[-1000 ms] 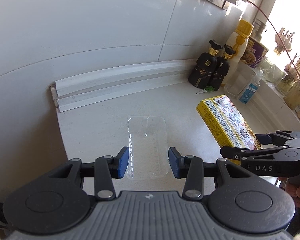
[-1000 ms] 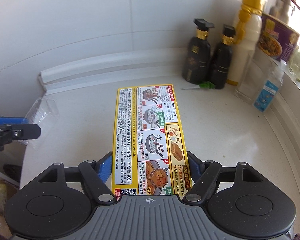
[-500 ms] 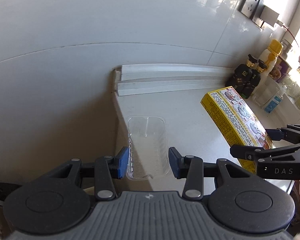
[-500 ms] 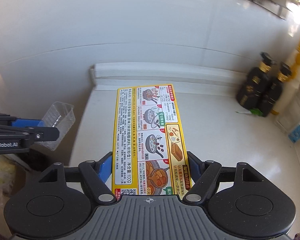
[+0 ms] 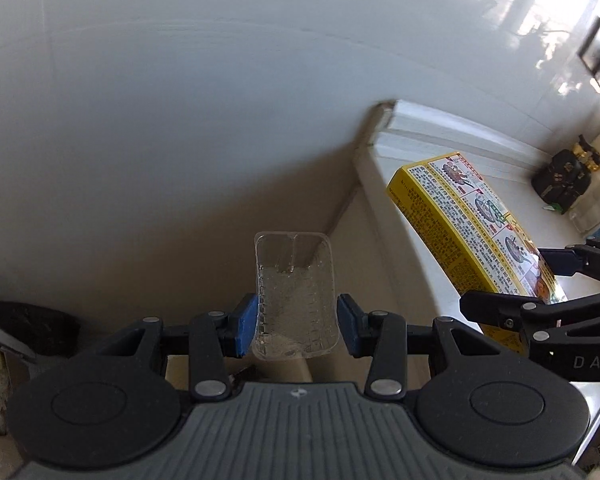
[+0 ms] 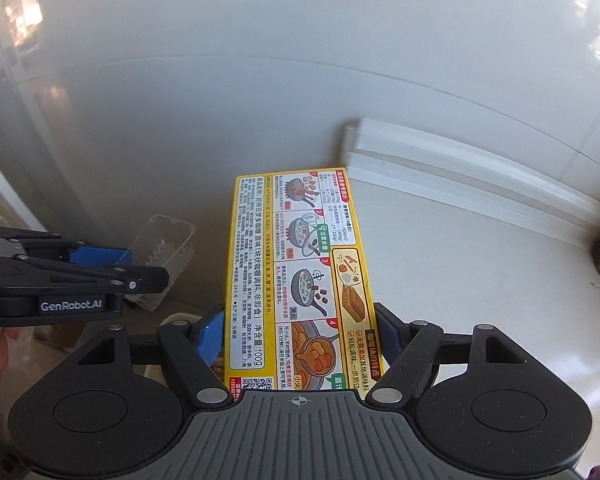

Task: Collect trash
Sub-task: 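Lift and carry the clear tray and yellow box over the trash bin, then open both tools to drop the tray and box into the bin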

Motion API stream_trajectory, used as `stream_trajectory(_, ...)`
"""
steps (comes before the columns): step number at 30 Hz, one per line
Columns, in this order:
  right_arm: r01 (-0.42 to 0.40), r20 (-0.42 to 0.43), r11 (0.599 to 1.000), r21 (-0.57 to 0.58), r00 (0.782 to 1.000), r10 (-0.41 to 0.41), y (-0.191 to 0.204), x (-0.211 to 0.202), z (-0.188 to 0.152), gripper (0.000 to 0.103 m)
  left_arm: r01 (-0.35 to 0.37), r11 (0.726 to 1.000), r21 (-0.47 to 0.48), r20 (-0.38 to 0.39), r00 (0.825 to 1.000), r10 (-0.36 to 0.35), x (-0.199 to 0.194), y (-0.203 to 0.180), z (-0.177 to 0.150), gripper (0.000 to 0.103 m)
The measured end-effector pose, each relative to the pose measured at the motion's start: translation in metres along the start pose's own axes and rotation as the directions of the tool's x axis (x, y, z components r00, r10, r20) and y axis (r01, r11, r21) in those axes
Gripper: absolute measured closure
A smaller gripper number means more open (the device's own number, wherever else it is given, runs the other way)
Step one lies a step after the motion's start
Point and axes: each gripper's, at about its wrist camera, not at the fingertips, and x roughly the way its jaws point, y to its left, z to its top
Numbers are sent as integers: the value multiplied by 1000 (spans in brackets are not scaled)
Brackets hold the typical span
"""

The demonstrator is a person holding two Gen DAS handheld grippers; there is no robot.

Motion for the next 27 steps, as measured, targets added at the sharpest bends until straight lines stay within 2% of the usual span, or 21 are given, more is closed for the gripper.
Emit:
stream_trajectory(8, -53, -72, 996, -66, 996, 48, 43, 37, 1, 28, -51, 995, -83, -58, 997, 46, 22, 46, -25, 63)
stream_trajectory(16, -94, -192, 990, -103, 979, 72, 80, 87, -15, 28, -37, 982, -183, -134, 991, 13, 60, 91, -62, 63)
stream_trajectory(22, -126, -314, 986, -109, 946, 86, 100, 138, -37, 27, -70, 971, -228, -214, 977, 20, 97, 115, -97, 63)
stream_trajectory(27, -127, -442, 986, -105, 895, 68, 107, 185, -60, 27, -53, 975, -214, -279, 960, -9, 133, 121, -117, 63)
